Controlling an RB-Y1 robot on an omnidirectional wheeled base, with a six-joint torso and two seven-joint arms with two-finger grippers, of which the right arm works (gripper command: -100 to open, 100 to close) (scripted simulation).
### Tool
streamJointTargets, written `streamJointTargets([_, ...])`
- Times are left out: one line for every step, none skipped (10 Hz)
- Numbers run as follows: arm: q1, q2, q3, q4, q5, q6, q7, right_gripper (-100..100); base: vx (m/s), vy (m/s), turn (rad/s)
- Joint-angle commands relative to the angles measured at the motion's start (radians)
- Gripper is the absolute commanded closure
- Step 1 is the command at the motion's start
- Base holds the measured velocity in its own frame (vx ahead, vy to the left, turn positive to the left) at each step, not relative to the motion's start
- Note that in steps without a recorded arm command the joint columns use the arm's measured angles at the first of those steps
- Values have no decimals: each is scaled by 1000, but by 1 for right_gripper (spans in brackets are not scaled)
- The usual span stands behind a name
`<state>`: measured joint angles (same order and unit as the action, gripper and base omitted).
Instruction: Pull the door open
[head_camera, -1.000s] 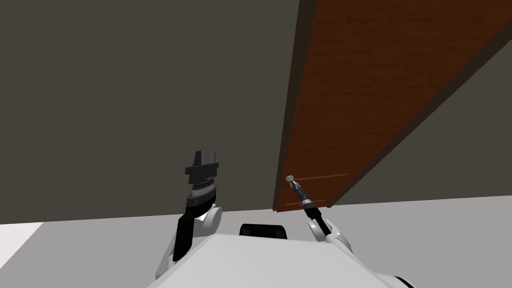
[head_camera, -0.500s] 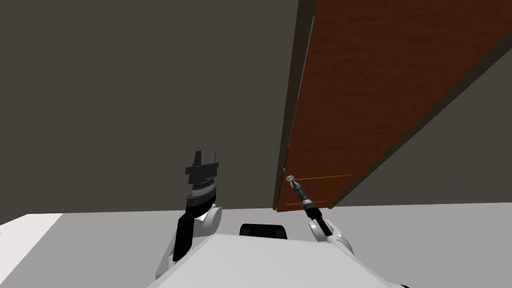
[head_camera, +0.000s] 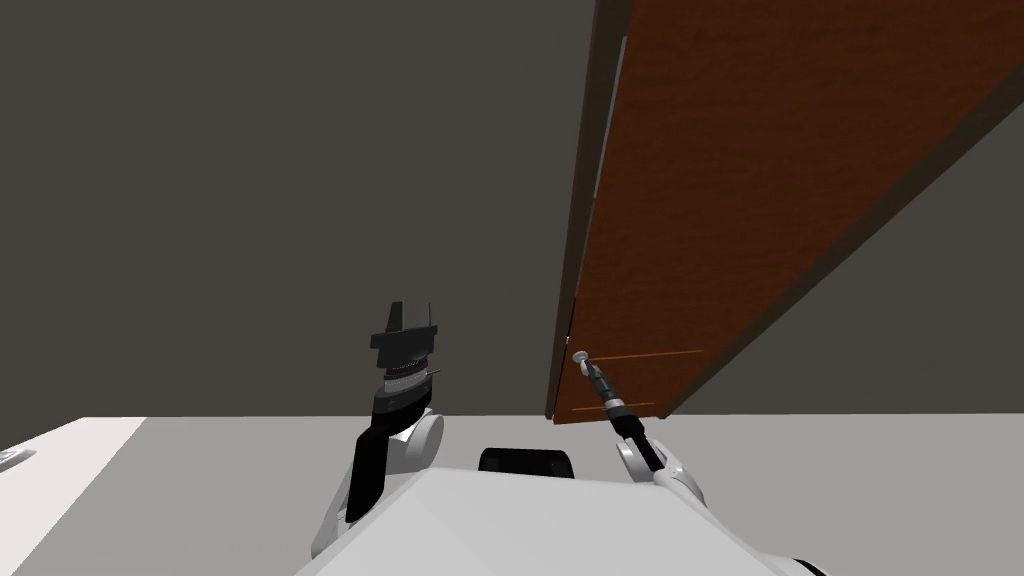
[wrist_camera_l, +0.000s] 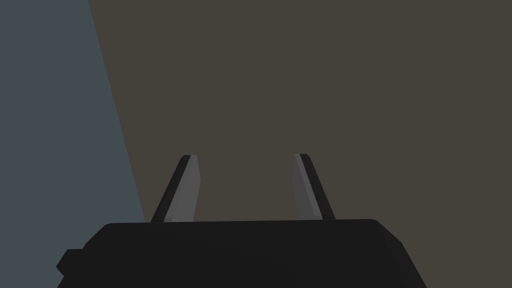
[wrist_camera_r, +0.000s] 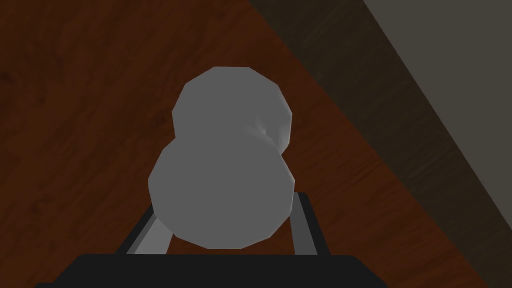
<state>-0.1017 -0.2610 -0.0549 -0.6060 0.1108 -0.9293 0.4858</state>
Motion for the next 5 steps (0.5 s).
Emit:
streamJointTargets([15, 18, 27, -16, -8, 11, -50, 100, -33, -17, 101])
streamJointTargets([15, 18, 27, -16, -8, 11, -58, 100, -28, -16, 16])
streamJointTargets([16, 17, 31, -17, -24, 12, -92, 100, -32, -22, 96])
streamJointTargets([16, 17, 31, -17, -24, 12, -99, 100, -32, -16, 54])
streamJointTargets([16, 17, 31, -17, -24, 12, -99, 100, -11, -4, -15])
